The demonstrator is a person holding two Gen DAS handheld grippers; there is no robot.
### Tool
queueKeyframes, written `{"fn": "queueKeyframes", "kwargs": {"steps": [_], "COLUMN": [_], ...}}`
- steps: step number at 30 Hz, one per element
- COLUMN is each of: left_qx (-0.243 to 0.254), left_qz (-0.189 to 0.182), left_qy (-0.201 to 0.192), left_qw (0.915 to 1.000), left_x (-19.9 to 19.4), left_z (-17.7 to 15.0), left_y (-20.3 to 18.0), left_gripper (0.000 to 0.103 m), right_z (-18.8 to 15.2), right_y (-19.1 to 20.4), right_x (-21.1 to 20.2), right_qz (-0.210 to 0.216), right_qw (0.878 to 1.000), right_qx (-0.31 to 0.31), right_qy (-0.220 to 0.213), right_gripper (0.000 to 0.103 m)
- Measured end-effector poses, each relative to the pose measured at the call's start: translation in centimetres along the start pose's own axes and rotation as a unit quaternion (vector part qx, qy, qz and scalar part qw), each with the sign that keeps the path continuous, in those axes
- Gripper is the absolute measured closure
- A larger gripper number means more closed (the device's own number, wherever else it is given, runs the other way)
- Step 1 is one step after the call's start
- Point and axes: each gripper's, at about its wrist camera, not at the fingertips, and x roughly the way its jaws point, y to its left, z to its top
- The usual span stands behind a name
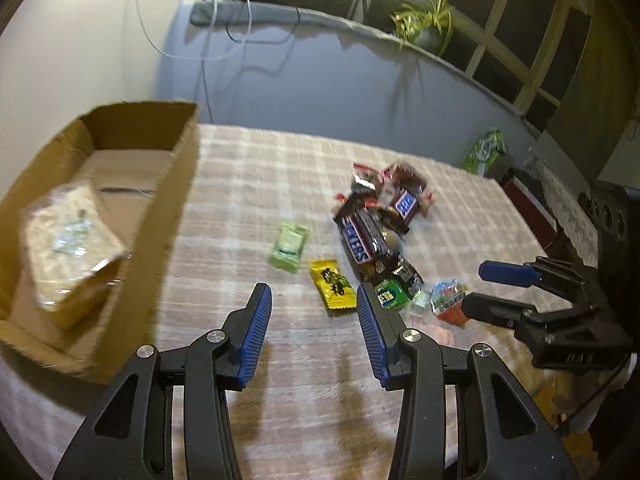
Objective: Organize snacks
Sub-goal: 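Grasp the yellow candy packet with the left gripper while the right grasps the orange-wrapped candy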
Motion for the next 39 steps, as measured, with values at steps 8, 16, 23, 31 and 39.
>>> {"fn": "queueKeyframes", "kwargs": {"steps": [8, 16, 23, 31, 39], "left_qx": [0.019, 0.043, 0.081, 0.079, 0.065], "left_qz": [0.013, 0.045, 0.065, 0.06, 0.052], "left_qy": [0.037, 0.055, 0.046, 0.04, 0.034], "left_qw": [0.9991, 0.9965, 0.9935, 0.9942, 0.996], "left_x": [3.4, 5.9, 6.3, 6.3, 5.5], "left_z": [0.3, 0.8, 0.5, 0.5, 0.3], "left_y": [-1.3, -2.0, -2.8, -2.6, -2.0], "left_gripper": [0.066, 0.07, 0.077, 0.082, 0.083], "right_z": [-1.8, -1.8, -1.9, -2.1, -2.2], "right_y": [-1.9, -2.3, -1.0, 0.0, -0.4], "right_x": [1.9, 3.4, 3.9, 3.8, 3.2], "right_qz": [-0.007, -0.001, -0.026, -0.059, -0.05], "right_qw": [1.0, 0.999, 0.999, 0.998, 0.999], "right_qx": [0.02, 0.024, -0.005, -0.031, -0.014], "right_qy": [0.018, 0.024, 0.021, 0.014, 0.006], "right_gripper": [0.048, 0.053, 0.057, 0.073, 0.078]}}
